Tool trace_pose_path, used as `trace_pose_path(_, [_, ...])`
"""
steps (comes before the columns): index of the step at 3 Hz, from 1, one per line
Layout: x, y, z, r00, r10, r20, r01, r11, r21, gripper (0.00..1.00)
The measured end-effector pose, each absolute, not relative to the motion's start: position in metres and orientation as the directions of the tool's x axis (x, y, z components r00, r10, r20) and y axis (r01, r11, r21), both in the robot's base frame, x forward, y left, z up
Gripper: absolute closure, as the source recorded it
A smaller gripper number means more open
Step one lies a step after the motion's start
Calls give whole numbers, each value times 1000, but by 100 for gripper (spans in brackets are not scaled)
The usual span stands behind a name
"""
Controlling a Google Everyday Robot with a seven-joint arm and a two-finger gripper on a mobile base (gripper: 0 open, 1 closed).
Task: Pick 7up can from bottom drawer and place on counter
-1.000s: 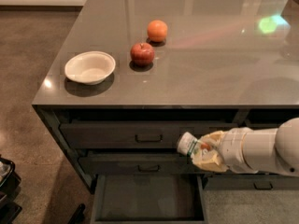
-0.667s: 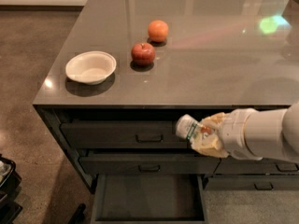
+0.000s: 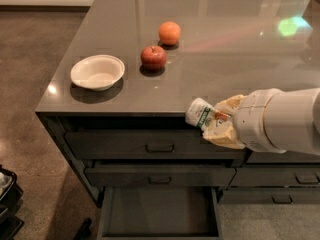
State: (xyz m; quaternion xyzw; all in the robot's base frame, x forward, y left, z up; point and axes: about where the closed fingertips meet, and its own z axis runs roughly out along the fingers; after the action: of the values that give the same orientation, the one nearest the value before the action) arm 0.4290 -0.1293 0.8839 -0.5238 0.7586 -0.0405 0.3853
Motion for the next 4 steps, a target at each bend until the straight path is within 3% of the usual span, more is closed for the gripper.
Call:
trace_pose_path(1, [429,-129,884,-154,-826,-542,-764,448,-465,100])
trace_pose_path(3, [497,-118,857,-113,-807,-580,-818,407,-407,100])
trace_pose_path(4, [498,-118,859,-111,-807,-580,-819,405,-407,100])
